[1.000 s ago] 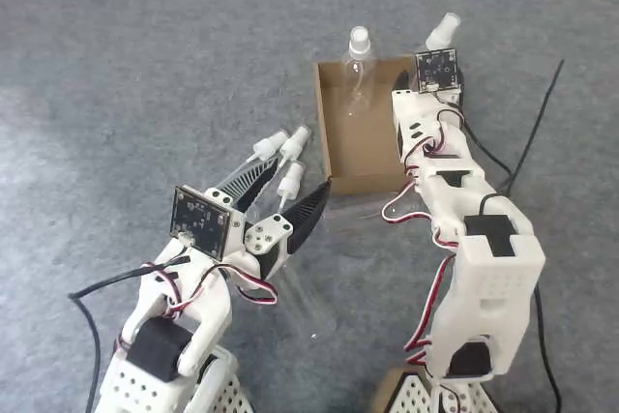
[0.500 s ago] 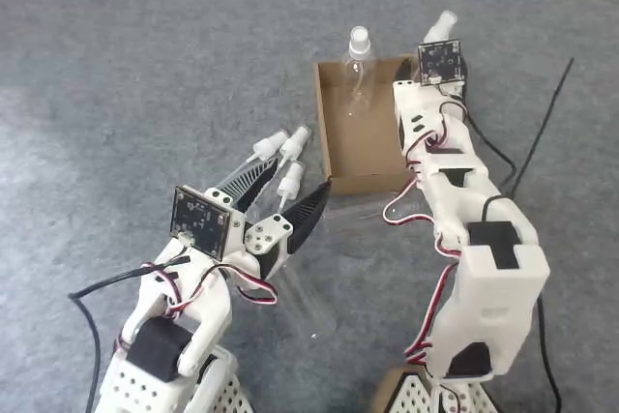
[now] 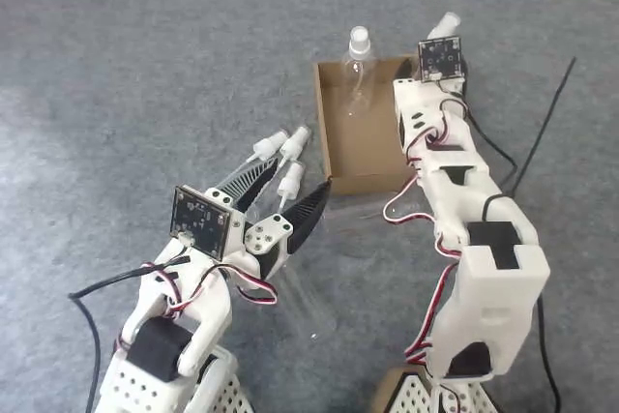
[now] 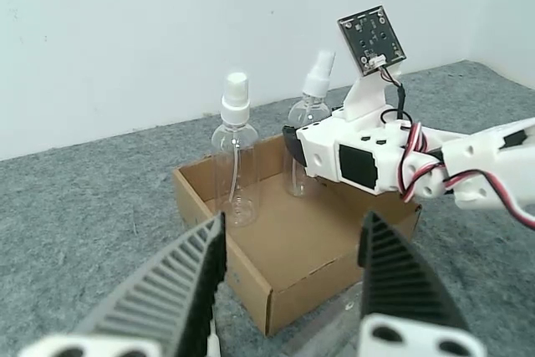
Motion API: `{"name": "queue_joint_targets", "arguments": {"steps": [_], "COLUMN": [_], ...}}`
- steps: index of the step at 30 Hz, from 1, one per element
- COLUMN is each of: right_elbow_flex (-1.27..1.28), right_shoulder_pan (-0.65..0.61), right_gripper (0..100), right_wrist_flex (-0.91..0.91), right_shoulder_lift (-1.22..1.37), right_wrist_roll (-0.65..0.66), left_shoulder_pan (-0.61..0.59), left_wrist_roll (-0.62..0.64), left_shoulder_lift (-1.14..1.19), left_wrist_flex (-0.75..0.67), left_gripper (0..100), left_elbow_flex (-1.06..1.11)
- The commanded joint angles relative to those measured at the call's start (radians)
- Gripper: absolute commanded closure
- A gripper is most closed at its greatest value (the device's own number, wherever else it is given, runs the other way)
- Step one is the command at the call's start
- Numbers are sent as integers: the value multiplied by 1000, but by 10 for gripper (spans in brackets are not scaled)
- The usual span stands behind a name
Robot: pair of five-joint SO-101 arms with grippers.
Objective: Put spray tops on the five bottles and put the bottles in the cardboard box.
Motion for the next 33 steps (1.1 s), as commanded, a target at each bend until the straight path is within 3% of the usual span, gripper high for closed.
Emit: {"name": "queue_joint_targets", "arguments": {"steps": [1, 20, 33], "right_elbow_flex": [-106, -164, -23], "right_shoulder_pan": [5, 8, 1], "right_gripper": [728, 729, 730], "right_wrist_flex": [51, 116, 117], "right_shoulder_lift": [-87, -94, -285], "right_wrist_roll": [9, 9, 8], "left_shoulder_pan": [-6, -6, -6], "left_wrist_roll": [-9, -9, -9], "left_shoulder_lift": [-11, -11, -11], "left_wrist_flex": [-32, -32, -32], "left_gripper": [760, 760, 760], "left_elbow_flex": [-5, -5, -5]}}
